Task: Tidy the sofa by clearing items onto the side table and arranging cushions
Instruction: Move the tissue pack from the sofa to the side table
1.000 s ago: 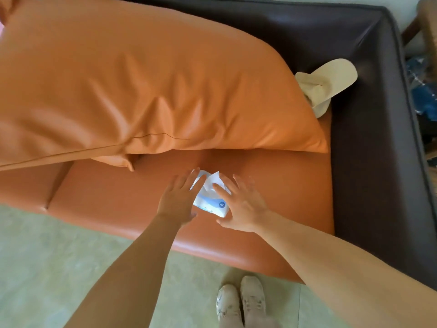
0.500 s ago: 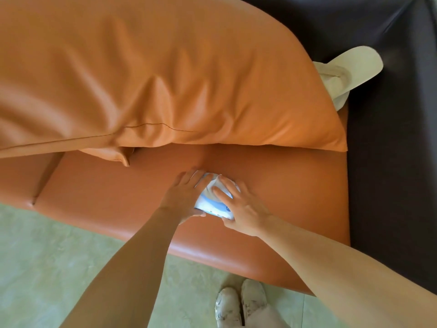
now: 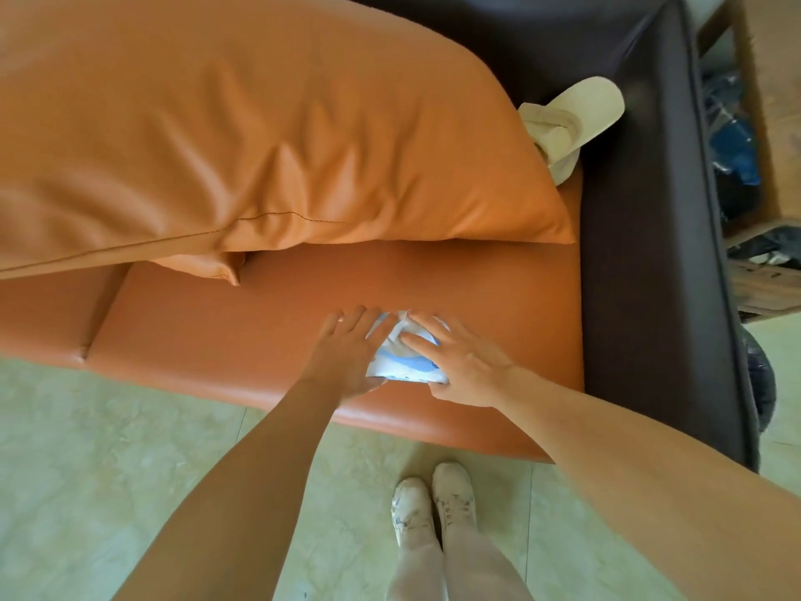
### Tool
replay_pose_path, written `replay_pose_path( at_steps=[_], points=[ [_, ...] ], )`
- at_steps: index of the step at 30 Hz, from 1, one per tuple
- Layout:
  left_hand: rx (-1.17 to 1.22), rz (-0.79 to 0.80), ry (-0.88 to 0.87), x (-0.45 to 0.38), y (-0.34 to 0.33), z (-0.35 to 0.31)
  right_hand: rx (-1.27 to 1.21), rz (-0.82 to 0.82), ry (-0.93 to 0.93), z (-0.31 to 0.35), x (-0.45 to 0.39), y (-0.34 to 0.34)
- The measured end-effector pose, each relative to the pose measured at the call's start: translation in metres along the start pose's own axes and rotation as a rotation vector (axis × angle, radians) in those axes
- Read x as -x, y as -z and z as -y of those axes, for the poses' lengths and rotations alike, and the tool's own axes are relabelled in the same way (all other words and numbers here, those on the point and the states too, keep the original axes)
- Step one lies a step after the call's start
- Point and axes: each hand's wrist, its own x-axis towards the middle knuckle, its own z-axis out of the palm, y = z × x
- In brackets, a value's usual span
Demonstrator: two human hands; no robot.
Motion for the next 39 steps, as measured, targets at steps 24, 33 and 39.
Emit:
replay_pose_path(
  at_steps=[24,33,39],
  points=[
    [-0.12,-0.18,-0.234,-0.178,0.278,-0.174,-0.039,-0.322,-0.129,-0.181,0.198,0.23],
    [-0.094,-0.213,-0.271,-0.274,0.315,-0.265,-0.024,-0.358,-0.156,-0.286,0.273,0.278],
    [-0.085,-0.218,-0.303,-0.336,0.325,-0.291,0.005,-0.39,-0.195,-0.342,0.289,0.292]
  ],
)
